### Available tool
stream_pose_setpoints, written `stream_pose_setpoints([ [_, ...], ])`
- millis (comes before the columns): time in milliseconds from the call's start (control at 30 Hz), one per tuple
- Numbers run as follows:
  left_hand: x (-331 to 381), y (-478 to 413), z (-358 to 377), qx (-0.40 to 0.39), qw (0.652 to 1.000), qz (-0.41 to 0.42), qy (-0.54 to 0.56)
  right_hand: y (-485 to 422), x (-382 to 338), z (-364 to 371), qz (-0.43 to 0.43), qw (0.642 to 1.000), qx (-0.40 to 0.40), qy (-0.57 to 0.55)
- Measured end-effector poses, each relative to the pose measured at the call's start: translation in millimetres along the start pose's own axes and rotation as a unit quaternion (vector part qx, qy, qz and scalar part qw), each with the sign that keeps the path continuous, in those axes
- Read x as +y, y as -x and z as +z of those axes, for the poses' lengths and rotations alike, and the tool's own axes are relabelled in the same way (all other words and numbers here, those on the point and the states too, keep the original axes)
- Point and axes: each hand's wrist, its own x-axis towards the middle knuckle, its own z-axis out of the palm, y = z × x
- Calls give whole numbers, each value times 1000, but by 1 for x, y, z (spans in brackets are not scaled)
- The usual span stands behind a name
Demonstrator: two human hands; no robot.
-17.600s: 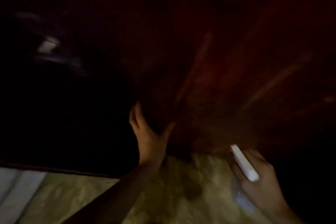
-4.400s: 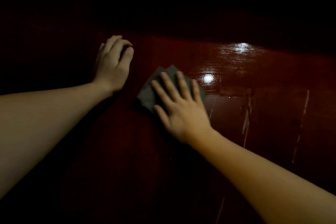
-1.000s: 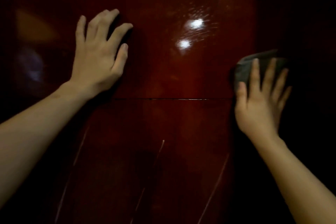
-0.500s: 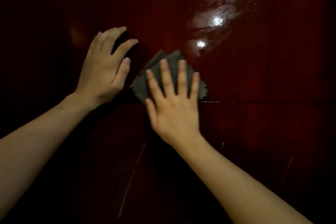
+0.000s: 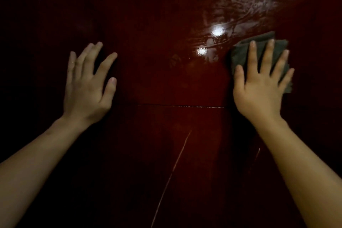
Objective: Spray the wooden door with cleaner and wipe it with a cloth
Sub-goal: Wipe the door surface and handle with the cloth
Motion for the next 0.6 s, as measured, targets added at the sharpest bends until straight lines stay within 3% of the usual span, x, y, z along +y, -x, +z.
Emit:
stream_pose_setpoints([
  [100, 0, 0, 2, 5, 1000, 1, 11, 1, -39, 9, 15, 999, 28, 9],
  [300, -6, -1, -1, 20, 997, 1, 80, 48, -166, 36, -256, 966, 4, 44],
  [400, -10, 0, -3, 17, 996, 3, 93, 42, -165, 35, -322, 945, -5, 54],
  [467, -10, 0, -4, 15, 996, 6, 92, 25, -140, 29, -309, 949, 17, 58],
  [600, -8, 0, -3, 19, 996, -4, 86, -30, -69, 9, -141, 988, 33, 56],
])
